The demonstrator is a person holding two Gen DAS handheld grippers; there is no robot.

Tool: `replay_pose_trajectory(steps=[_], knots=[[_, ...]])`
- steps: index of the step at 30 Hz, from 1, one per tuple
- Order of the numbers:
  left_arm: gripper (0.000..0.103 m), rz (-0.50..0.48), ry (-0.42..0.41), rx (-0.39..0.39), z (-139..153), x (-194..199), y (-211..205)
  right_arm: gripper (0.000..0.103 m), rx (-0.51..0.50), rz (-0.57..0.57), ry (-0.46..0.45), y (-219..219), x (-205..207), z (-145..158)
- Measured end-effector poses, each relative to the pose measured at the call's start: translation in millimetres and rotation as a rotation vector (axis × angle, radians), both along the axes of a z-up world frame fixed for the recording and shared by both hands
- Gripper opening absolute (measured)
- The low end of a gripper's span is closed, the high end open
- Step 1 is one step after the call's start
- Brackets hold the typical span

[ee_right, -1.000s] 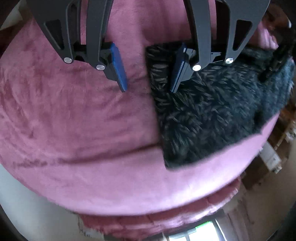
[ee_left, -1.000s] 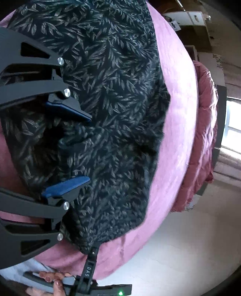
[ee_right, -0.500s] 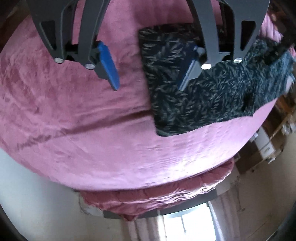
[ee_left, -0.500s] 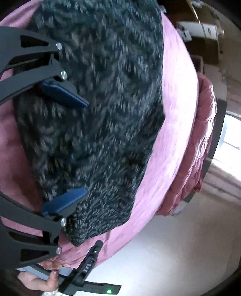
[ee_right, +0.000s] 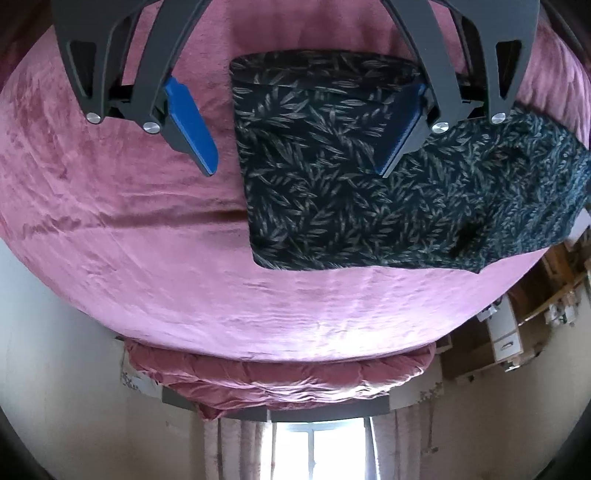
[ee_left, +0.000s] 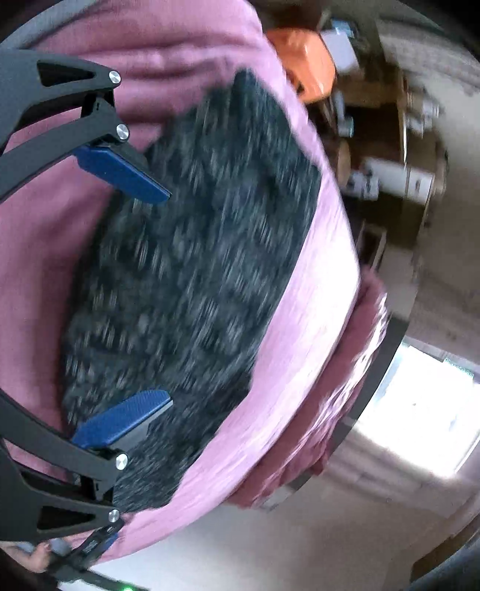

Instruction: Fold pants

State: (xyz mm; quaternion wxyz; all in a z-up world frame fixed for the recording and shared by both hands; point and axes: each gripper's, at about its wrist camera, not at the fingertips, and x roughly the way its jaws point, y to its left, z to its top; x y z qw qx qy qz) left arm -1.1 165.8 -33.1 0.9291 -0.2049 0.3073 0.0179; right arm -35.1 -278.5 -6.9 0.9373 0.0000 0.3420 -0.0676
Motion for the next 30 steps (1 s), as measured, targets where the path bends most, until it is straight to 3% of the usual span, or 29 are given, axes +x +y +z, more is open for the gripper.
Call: replay_pose_trajectory(steps=[4, 8, 19, 21, 30], knots=[[0.101, 0.112, 0.021, -0.029, -6, -2, 26, 0.087, 0.008, 0.05, -0.034, 7, -2, 5], [0.101, 0.147, 0.076, -0.05, -17, 3, 40, 0.09, -0.023, 0.124, -0.024, 23, -2, 2], [0.099, 0.099, 0.107, -0.1, -31, 15, 52, 0.092, 0.01, 0.184, 0.013, 34, -1, -2], [0.085, 0.081, 0.091, -0.155, -30, 14, 57, 0.092, 0.02, 0.181, 0.015, 33, -1, -2], [0.081, 0.133, 0.135, -0.295, -34, 28, 91, 0.092, 0.095, 0.155, 0.028, 20, 2, -2]])
